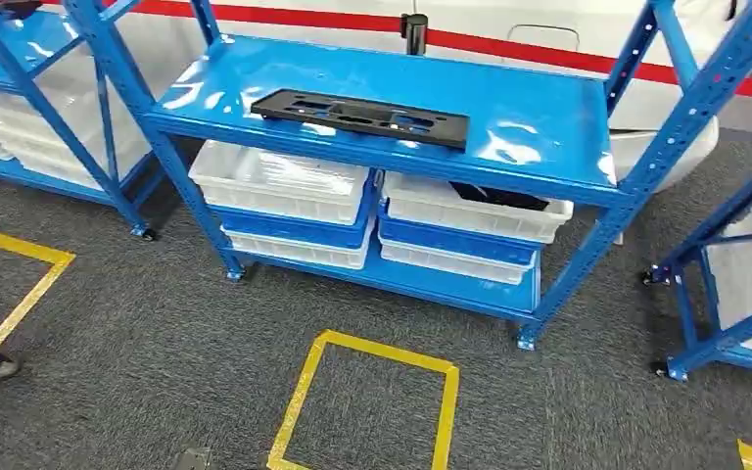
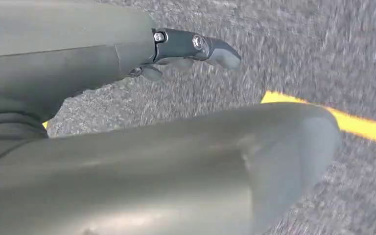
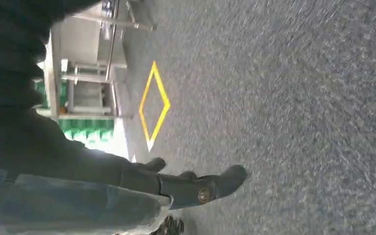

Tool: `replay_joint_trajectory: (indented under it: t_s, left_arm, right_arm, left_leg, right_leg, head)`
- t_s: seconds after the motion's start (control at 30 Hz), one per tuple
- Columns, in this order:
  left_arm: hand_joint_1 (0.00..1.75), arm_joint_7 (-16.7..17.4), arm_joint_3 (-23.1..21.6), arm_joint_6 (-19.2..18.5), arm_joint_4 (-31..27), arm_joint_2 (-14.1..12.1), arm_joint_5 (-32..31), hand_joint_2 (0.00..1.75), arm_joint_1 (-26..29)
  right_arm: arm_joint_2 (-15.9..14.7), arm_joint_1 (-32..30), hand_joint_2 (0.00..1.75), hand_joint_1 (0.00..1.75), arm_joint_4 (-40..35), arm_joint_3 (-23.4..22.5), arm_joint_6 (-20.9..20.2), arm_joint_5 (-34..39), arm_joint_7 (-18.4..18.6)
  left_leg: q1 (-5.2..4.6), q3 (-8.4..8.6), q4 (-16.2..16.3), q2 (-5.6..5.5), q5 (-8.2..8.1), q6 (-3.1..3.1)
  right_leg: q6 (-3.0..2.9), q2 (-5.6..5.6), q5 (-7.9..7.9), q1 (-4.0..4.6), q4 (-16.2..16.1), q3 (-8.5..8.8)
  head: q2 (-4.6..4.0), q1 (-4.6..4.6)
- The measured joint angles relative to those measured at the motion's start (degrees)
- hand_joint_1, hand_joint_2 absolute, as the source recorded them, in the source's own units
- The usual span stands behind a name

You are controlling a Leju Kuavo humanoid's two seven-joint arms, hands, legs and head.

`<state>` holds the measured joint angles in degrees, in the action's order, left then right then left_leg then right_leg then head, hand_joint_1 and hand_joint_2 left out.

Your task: Take the parts from the cabinet and place them on the table.

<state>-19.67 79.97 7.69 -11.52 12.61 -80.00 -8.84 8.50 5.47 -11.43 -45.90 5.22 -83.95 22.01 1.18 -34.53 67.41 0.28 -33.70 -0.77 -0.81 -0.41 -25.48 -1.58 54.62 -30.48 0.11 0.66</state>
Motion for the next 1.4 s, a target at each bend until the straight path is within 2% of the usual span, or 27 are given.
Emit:
replay_joint_trajectory:
  t_s: [0.03, 0.07, 0.1, 0.13, 0.2, 0.23, 0.27, 0.37, 0.4, 0.43, 0.47, 0.53, 0.57, 0.6, 0.63, 0.7, 0.73, 0.8, 1.03, 1.17, 1.2, 1.23, 1.27, 1.3, 1.33, 1.37, 1.4]
  left_arm:
    - [0.0, 0.0, 0.0, 0.0, 0.0, 0.0, 0.0, 0.0, 0.1]
    - [0.0, 0.0, 0.0, 0.0, 0.0, 0.0, 0.0, 0.0, 0.2]
    - [0.0, 0.0, 0.0, 0.0, 0.0, 0.0, 0.0, 0.0, 0.2]
    - [0.0, 0.0, 0.0, 0.0, 0.0, 0.0, 0.0, 0.0, 0.2]
    - [0.0, 0.0, 0.0, 0.0, 0.0, 0.0, 0.0, 0.0, 0.2]
    - [0.0, 0.0, 0.0, 0.0, 0.0, -0.1, 0.0, 0.0, 0.2]
    - [0.0, 0.0, 0.0, 0.0, 0.0, -0.1, 0.0, 0.0, 0.2]
    - [0.0, 0.0, 0.0, 0.0, 0.0, -0.1, -0.3, 0.0, 0.1]
    - [0.0, 0.0, -0.1, 0.0, 0.0, 0.0, -0.5, 0.0, 0.0]
    - [0.0, -0.1, -0.2, -0.1, 0.0, 0.0, -0.7, 0.0, -0.2]
    - [0.0, -0.2, -0.3, -0.3, 0.0, 0.0, -0.8, 0.0, -0.4]
    - [0.0, -0.2, -0.3, -0.4, 0.0, 0.0, -0.9, 0.0, -0.4]
    - [0.0, -0.2, -0.3, -0.5, 0.0, 0.0, -0.9, 0.0, -0.4]
    - [0.0, -0.2, -0.3, -0.5, 0.0, 0.0, -0.9, 0.0, -0.4]
    - [0.0, -0.1, -0.3, -0.5, 0.0, 0.0, -1.0, 0.0, -0.5]
    - [0.0, 0.1, -0.3, -0.5, 0.0, 0.2, -1.1, 0.0, -0.7]
    - [0.0, 0.2, -0.3, -0.5, 0.0, 0.2, -1.1, 0.0, -0.8]
    - [0.0, 0.4, -0.3, -0.4, 0.0, 0.2, -1.1, 0.0, -1.0]
    - [0.0, 0.4, -0.3, -0.4, 0.0, 0.2, -1.1, 0.0, -1.0]
    - [0.0, 0.5, -0.3, -0.4, 0.0, 0.2, -1.1, 0.0, -1.2]
    - [0.0, 0.5, -0.4, -0.4, 0.0, 0.5, -1.1, 0.0, -1.4]
    - [0.0, 0.5, -0.4, -0.3, 0.0, 0.6, -1.0, 0.0, -1.8]
    - [0.0, 0.5, -0.5, -0.3, 0.0, 0.6, -1.0, 0.0, -1.8]
    - [0.0, 0.5, -0.5, -0.3, 0.0, 0.6, -1.0, 0.0, -1.7]
    - [0.0, 0.6, -0.5, -0.3, 0.0, 0.6, -1.0, 0.0, -1.3]
    - [0.0, 0.8, -0.6, -0.2, 0.0, 0.5, -1.2, 0.0, -1.5]
    - [0.0, 0.8, -0.7, -0.2, 0.0, 0.7, -1.2, 0.0, -1.6]
  right_arm:
    - [0.1, 0.0, 1.75, 0.0, 0.0, 0.0, 0.0, 0.0, 0.0]
    - [0.1, -0.1, 1.75, 0.0, 0.0, 0.0, 0.0, 0.0, 0.0]
    - [0.1, -0.2, 1.75, 0.0, 0.0, 0.0, 0.0, 0.0, 0.0]
    - [0.1, -0.3, 1.75, 0.0, 0.0, 0.0, 0.0, 0.0, 0.0]
    - [0.2, -0.3, 1.75, 0.0, 0.0, 0.0, 0.0, 0.0, 0.0]
    - [0.2, -0.2, 1.75, 0.0, 0.0, 0.0, 0.0, 0.0, 0.0]
    - [0.2, -0.1, 1.75, 0.0, 0.0, 0.0, 0.0, 0.0, 0.0]
    - [0.2, -0.3, 1.75, 0.0, 0.0, 0.0, 0.0, -0.2, 0.0]
    - [0.2, -0.4, 1.75, 0.0, 0.0, 0.0, 0.0, -0.4, -0.1]
    - [0.2, -0.4, 1.75, 0.0, 0.0, 0.0, 0.0, -0.4, -0.2]
    - [0.2, -0.2, 1.75, 0.0, 0.0, 0.0, -0.1, -0.4, -0.2]
    - [0.2, 0.1, 1.75, 0.0, 0.0, 0.0, -0.4, -0.5, -0.1]
    - [0.2, 0.1, 1.75, 0.0, 0.0, 0.0, -0.5, -0.5, 0.0]
    - [0.2, -0.1, 1.75, 0.0, 0.0, 0.0, -0.6, -0.5, 0.1]
    - [0.2, -0.3, 1.75, 0.0, 0.0, 0.0, -0.8, -0.5, 0.1]
    - [0.2, -0.2, 1.75, 0.0, 0.0, 0.0, -1.2, -0.5, 0.1]
    - [0.2, -0.1, 1.75, 0.0, 0.0, 0.1, -1.2, -0.6, 0.1]
    - [0.2, 0.0, 1.75, 0.0, 0.0, 0.1, -0.9, -0.7, 0.2]
    - [0.2, 0.0, 1.75, 0.0, 0.0, 0.1, -0.9, -0.7, 0.2]
    - [0.2, -0.1, 1.75, 0.0, 0.0, 0.1, -0.6, -0.7, 0.2]
    - [0.1, -0.3, 1.75, 0.0, 0.0, 0.1, -0.5, -0.7, 0.3]
    - [0.0, -0.3, 1.75, 0.0, 0.0, 0.1, -0.3, -0.7, 0.3]
    - [0.0, -0.3, 1.75, 0.0, 0.0, 0.1, -0.3, -0.7, 0.3]
    - [0.1, -0.1, 1.75, 0.0, 0.0, 0.1, -0.2, -0.7, 0.3]
    - [0.1, -0.2, 1.75, 0.0, 0.0, 0.1, -0.1, -0.7, 0.5]
    - [0.4, -0.1, 1.75, 0.0, 0.0, 0.1, 0.1, -0.8, 0.5]
    - [0.4, 0.0, 1.75, 0.0, 0.0, 0.1, 0.2, -0.8, 0.5]
  left_leg:
    - [0.01, -2.18, 4.8, -0.35, -1.98, -0.03]
    - [0.01, -3.59, 7.7, -0.4, -2.72, 0.04]
    - [0.03, -3.68, 7.6, -0.4, -1.78, 0.13]
    - [0.06, -2.59, 5.0, -0.41, 0.32, 0.24]
    - [0.27, 2.26, -5.3, -1.5, 6.0, 0.61]
    - [0.43, 4.18, -9.6, -4.4, 7.07, 0.97]
    - [0.37, 4.34, -10.4, -4.54, 6.79, 1.01]
    - [-0.22, 3.99, -10.1, -3.02, 7.03, 1.67]
    - [0.17, 4.21, -11.1, -2.22, 7.69, 2.38]
    - [0.2, 4.26, -11.6, -1.73, 8.09, 2.79]
    - [0.1, 4.04, -11.7, -1.17, 8.21, 3.24]
    - [-0.13, 3.8, -11.7, 0.66, 8.22, 3.27]
    - [-0.2, 3.69, -11.6, 1.5, 8.23, 3.26]
    - [-0.22, 3.69, -11.6, 2.28, 8.23, 3.25]
    - [-0.2, 3.7, -11.6, 3.05, 8.22, 3.2]
    - [-0.07, 3.84, -11.6, 4.37, 8.16, 2.83]
    - [-0.09, 4.0, -11.5, 4.34, 8.1, 2.35]
    - [-0.52, 3.92, -11.4, 5.02, 7.82, 1.48]
    - [-0.52, 3.92, -11.4, 5.02, 7.82, 1.48]
    - [-0.56, 4.09, -11.4, 5.13, 7.83, 1.18]
    - [-0.43, 4.3, -11.4, 5.25, 7.95, 0.99]
    - [0.01, 4.33, -11.5, 5.57, 7.86, 0.15]
    - [0.26, 4.2, -11.2, 5.1, 7.68, 0.06]
    - [0.52, 2.31, -5.8, 1.32, 3.48, -0.22]
    - [0.49, -3.43, 6.6, -0.04, -0.98, -0.32]
    - [-0.53, 4.11, -10.5, -0.46, 7.18, 2.17]
    - [-0.52, 4.12, -10.9, -0.44, 7.63, 1.31]
  right_leg:
    - [-0.2, 0.83, 0.13, 0.19, 0.0, -0.08]
    - [-0.18, 1.65, 0.13, 0.32, 0.1, -0.14]
    - [-0.18, 2.56, 0.13, 0.35, 0.2, -0.12]
    - [-0.17, 3.36, 0.12, 0.35, 0.3, -0.08]
    - [-0.13, 5.03, 0.11, 0.35, 0.4, 0.15]
    - [-0.08, 5.71, 0.14, 0.32, 0.5, 0.02]
    - [0.34, 6.19, 0.11, 1.16, 0.9, -0.35]
    - [1.7, 7.57, 0.76, 0.7, 0.3, -1.15]
    - [1.94, 7.17, 0.73, 1.23, 0.5, -1.82]
    - [1.89, 3.91, 0.07, 0.93, 1.7, -2.28]
    - [1.49, 1.86, -2.05, 1.11, 4.8, -4.02]
    - [1.18, 1.13, -6.61, 0.83, 15.1, -9.08]
    - [1.49, 1.08, -7.8, 0.77, 19.1, -10.9]
    - [1.99, 1.01, -7.72, 0.62, 19.9, -11.18]
    - [2.69, 0.85, -6.71, 0.45, 17.6, -9.73]
    - [3.96, -0.53, -3.14, 0.13, 6.8, -3.55]
    - [4.19, -1.49, -1.84, -0.04, 1.1, -0.19]
    - [3.24, -1.84, -0.87, 0.62, 0.3, 0.34]
    - [3.24, -1.84, -0.87, 0.62, 0.3, 0.34]
    - [2.64, -1.66, -0.79, 0.57, 0.4, 0.1]
    - [2.37, -1.61, -0.81, 0.7, 0.4, -0.01]
    - [1.13, -1.15, -0.48, 0.13, 0.0, 0.28]
    - [0.93, -0.99, -0.42, -0.34, 0.0, 0.27]
    - [0.08, -0.69, -0.19, -0.05, 0.0, 0.3]
    - [0.0, 0.49, -0.23, 0.92, 0.1, 0.28]
    - [0.17, 1.58, -0.23, 1.92, 0.3, 0.24]
    - [-0.12, 1.51, -0.47, 2.1, 0.7, -0.17]
  head:
    - [0.0, -0.02]
    - [0.0, -0.02]
    - [0.0, -0.07]
    - [0.0, -0.02]
    - [0.0, 0.0]
    - [0.0, -0.02]
    - [0.0, -0.11]
    - [0.0, -0.09]
    - [0.0, -0.06]
    - [0.0, -0.22]
    - [0.0, -0.5]
    - [0.0, -0.52]
    - [0.0, -0.59]
    - [0.0, -0.53]
    - [0.0, -0.59]
    - [0.0, -0.57]
    - [0.0, -0.66]
    - [0.0, -0.57]
    - [0.0, -0.57]
    - [0.0, -0.2]
    - [0.0, -0.15]
    - [0.0, -0.15]
    - [0.0, -0.13]
    - [0.0, 0.22]
    - [0.0, 0.26]
    - [0.0, 0.04]
    - [0.0, 0.22]
